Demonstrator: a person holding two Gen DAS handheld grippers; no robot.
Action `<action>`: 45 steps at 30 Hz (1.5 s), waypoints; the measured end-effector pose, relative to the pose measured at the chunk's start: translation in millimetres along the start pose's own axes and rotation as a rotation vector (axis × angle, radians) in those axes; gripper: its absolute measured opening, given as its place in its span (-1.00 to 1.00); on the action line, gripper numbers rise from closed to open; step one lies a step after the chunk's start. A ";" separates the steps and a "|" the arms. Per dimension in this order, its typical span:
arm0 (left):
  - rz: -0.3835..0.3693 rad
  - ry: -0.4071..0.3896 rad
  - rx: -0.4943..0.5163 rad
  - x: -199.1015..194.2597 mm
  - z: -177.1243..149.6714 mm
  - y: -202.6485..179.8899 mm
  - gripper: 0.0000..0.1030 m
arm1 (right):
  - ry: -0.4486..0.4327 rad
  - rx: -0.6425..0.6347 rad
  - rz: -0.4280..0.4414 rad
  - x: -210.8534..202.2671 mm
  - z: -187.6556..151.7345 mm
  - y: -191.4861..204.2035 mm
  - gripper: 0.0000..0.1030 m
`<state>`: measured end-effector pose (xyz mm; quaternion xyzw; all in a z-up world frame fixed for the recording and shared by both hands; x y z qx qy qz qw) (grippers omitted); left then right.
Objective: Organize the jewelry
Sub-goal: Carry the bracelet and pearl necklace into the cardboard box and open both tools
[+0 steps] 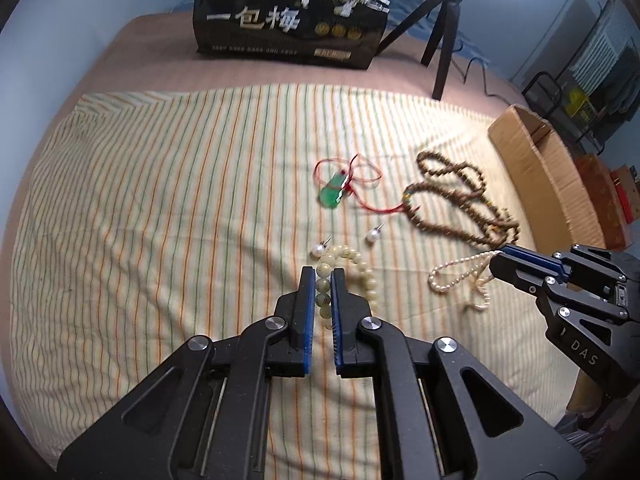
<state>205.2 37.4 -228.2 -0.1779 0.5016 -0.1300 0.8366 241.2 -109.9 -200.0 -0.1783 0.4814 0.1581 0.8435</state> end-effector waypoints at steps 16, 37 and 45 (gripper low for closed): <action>-0.093 -0.110 0.048 -36.6 25.9 -47.1 -0.89 | -0.141 0.096 0.031 -52.3 29.1 -26.9 -0.88; -0.236 -0.150 0.177 -47.8 41.7 -153.7 -0.90 | -0.292 0.244 -0.028 -118.1 34.5 -116.1 -0.88; -0.293 -0.145 0.215 -37.3 45.8 -197.0 -0.90 | -0.304 0.321 -0.080 -126.4 20.8 -161.5 -0.88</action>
Point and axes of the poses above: each gripper's, at about its wrist camera, not at the fingertips, and x roughly the way its jaws point, y to its left, z to its top, the point moved 7 cm from there along x, roughly the way its jaws point, and after that the axes turned 15 degrees about -z, right-handed, at the moved point
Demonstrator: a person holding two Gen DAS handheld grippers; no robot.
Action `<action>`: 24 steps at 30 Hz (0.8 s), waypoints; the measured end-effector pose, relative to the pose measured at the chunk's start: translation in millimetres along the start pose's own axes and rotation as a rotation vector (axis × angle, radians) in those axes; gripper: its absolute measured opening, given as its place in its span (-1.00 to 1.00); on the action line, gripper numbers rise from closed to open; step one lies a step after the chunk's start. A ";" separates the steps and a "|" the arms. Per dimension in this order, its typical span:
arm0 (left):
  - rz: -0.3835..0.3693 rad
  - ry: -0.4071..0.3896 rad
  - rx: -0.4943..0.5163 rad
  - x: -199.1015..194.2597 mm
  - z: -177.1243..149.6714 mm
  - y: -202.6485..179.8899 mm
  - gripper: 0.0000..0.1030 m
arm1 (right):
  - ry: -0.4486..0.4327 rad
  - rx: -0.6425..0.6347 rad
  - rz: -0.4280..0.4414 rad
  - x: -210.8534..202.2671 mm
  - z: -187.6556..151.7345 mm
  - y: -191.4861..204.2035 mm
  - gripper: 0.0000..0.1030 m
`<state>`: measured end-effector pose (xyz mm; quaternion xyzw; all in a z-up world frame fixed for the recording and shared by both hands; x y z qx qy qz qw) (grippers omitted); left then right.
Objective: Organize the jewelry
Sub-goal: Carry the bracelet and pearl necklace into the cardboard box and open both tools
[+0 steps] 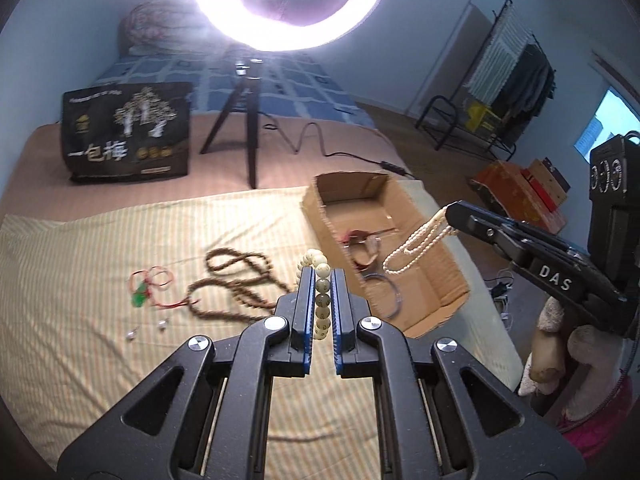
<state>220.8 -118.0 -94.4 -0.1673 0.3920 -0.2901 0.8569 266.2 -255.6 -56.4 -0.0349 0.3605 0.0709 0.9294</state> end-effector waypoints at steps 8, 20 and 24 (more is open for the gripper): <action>-0.039 0.024 0.026 36.0 3.8 -29.2 -0.90 | 0.026 0.041 -0.077 8.3 -9.2 -46.5 -0.88; -0.073 0.078 0.035 82.5 -3.2 -52.2 -0.90 | 0.073 0.101 -0.162 28.2 -17.0 -102.7 -0.88; -0.079 0.096 0.048 95.2 -6.4 -57.8 -0.90 | 0.091 0.112 -0.189 36.2 -20.3 -115.9 -0.88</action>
Point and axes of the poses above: each gripper's, at about its wrist camera, not at the fingertips, and x roughly the way its jaws point, y to its left, z to its top, the point moved 7 cm from there along x, roughly the way its jaws point, and after that the axes turned 15 degrees about -z, right-handed, at the moved point
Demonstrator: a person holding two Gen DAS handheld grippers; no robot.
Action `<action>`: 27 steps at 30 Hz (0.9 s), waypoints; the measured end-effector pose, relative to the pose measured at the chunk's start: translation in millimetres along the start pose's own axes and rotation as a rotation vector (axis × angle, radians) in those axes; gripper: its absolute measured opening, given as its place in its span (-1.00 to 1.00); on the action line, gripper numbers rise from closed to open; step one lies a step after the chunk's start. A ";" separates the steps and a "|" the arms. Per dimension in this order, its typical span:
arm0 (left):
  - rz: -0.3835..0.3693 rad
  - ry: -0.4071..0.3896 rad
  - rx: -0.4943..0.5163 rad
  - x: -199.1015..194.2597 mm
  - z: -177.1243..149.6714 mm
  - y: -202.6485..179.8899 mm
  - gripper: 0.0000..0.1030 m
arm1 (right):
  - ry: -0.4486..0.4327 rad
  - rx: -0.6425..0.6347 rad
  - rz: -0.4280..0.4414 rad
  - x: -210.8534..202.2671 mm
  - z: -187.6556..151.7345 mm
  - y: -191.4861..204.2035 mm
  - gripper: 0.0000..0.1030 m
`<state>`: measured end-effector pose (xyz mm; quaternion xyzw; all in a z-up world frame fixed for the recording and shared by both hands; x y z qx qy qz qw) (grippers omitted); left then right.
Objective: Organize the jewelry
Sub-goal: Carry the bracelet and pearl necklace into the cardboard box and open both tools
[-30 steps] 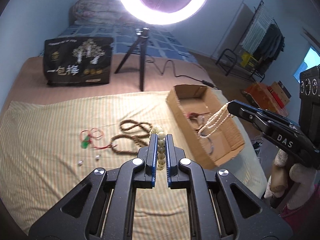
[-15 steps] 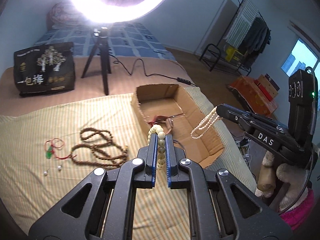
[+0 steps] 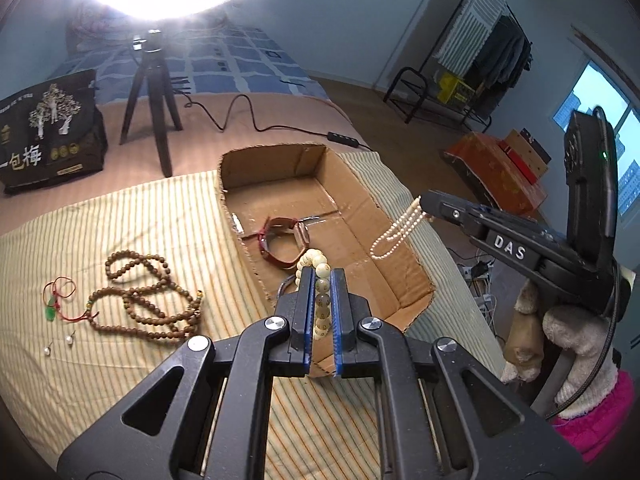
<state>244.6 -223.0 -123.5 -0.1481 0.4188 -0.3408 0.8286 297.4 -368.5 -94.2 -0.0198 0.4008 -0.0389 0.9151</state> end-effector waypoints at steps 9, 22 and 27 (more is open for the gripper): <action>0.028 0.035 0.040 22.2 -8.5 -6.6 -0.90 | 0.031 0.024 -0.023 18.2 -1.2 -14.6 -0.88; 0.051 0.048 0.094 29.5 -13.7 -16.2 -0.90 | 0.049 0.022 -0.013 24.0 -3.7 -11.5 -0.88; 0.045 0.051 0.102 29.2 -14.3 -18.1 -0.89 | 0.051 0.017 -0.011 24.8 -4.3 -10.0 -0.88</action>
Point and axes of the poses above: each gripper's, at about its wrist camera, not at the fingertips, and x roughly the way its jaws point, y to its left, z to its top, the point moved 7 cm from there along x, roughly the way its jaws point, and after that the axes turned 15 degrees about -z, right-handed, at the moved point
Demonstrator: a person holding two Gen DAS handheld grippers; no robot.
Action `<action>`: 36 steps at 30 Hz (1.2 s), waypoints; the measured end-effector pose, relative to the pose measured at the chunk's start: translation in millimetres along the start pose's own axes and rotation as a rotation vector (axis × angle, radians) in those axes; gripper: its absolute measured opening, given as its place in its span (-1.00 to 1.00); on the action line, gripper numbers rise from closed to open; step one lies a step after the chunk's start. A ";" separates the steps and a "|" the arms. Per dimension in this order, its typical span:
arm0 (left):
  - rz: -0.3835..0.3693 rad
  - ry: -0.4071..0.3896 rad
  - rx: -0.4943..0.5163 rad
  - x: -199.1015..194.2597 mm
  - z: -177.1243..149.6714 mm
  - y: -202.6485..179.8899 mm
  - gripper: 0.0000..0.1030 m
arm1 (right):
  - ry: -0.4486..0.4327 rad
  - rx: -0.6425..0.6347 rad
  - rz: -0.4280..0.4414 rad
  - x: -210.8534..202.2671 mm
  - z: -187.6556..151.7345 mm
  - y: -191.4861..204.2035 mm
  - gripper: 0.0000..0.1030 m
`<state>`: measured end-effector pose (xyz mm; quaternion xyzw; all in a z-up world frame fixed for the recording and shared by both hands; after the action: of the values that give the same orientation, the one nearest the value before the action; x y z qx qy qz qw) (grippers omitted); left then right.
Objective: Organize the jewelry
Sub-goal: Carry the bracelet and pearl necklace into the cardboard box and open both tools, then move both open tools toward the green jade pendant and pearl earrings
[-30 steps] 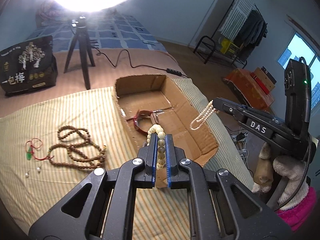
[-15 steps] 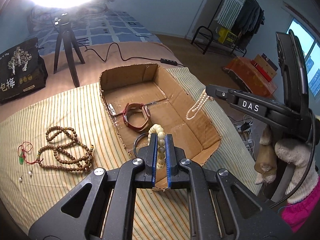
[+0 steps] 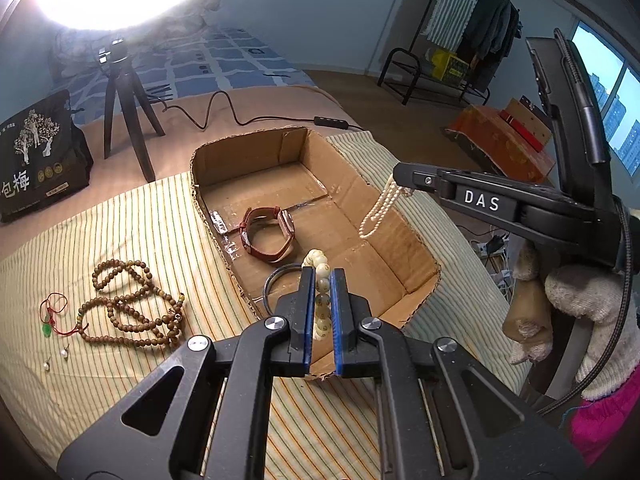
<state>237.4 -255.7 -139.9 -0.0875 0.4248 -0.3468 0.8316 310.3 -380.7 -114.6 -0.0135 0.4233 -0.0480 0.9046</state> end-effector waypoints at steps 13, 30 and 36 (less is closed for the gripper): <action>0.012 0.003 0.037 -0.3 -1.3 -3.8 -0.20 | 0.017 0.001 -0.027 2.9 -3.5 -3.0 -0.86; 0.034 -0.007 0.045 -10.6 -3.1 2.0 -0.20 | 0.004 0.000 -0.054 -2.0 -3.8 -1.5 0.14; 0.045 -0.016 0.044 -20.0 -3.4 7.0 -0.19 | -0.001 -0.010 -0.050 -4.7 -4.1 4.3 0.15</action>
<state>230.3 -236.9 -132.2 -0.0624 0.4121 -0.3364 0.8444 304.5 -375.9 -113.9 -0.0287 0.4229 -0.0682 0.9032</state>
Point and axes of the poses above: each gripper's, at about its wrist camera, not at the fingertips, and x roughly the way its jaws point, y to its left, z to its top, the point moved 7 cm from there along x, roughly the way its jaws point, and after that the axes turned 15 degrees about -z, right-handed, at the moved point
